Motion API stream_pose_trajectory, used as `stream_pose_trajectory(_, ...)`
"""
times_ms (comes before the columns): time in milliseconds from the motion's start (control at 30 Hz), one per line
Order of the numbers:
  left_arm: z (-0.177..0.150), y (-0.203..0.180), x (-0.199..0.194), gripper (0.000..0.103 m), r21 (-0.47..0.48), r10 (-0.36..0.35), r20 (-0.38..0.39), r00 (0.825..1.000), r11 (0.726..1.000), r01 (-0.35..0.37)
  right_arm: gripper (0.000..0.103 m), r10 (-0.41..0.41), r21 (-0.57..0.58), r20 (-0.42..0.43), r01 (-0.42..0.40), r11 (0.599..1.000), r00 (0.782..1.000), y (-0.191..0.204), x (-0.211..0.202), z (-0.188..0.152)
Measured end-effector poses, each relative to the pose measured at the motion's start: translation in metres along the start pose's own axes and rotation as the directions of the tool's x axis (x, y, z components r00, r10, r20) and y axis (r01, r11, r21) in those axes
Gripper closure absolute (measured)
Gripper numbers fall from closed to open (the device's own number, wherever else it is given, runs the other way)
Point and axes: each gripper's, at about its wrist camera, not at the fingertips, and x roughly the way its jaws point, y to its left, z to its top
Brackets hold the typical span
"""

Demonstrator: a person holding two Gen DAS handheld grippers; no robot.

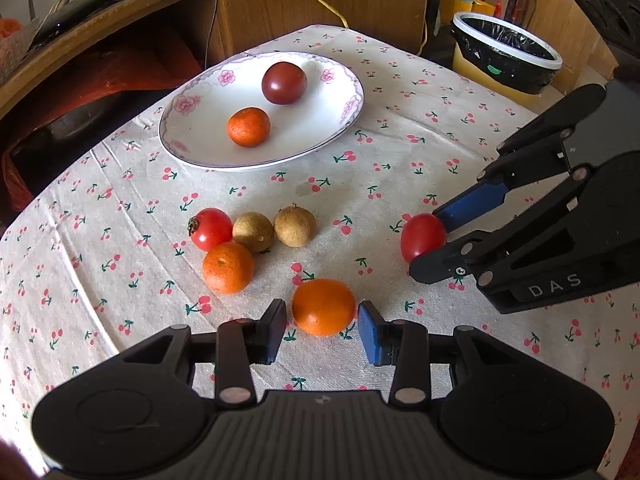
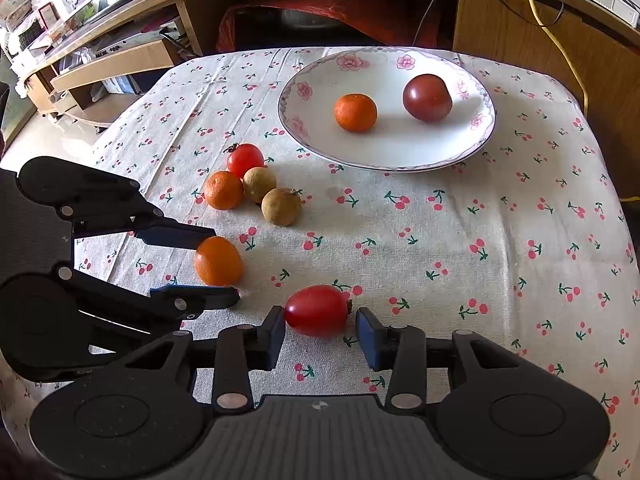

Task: Organize fruits
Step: 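Lift the red tomato and tangerine and carry them toward the white bowl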

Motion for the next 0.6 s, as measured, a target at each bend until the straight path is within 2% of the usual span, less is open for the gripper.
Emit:
stream_pose_trajectory(133,0.0002,-0.0004,-0.0007,0.056,-0.007,0.02,0.005,1.0,1.0,-0.02,0.072,-0.004,-0.006,-0.002,0.004,1.0,1.0,0.0018,-0.0002,0.0004)
stream_pose_trajectory(267,0.0014,-0.0002,-0.0028,0.061,-0.013,0.02,0.016,1.0,1.0,-0.02,0.073,-0.008,-0.008,-0.003,0.008,1.0,1.0,0.0028,-0.0004,0.0003)
stream_pose_trajectory(600,0.0012,-0.0013,-0.0006,0.061,-0.012,0.025,-0.003,1.0,1.0,-0.025,0.074,-0.023,-0.023,-0.009,0.023,0.999,1.0,0.0055,-0.001,0.0011)
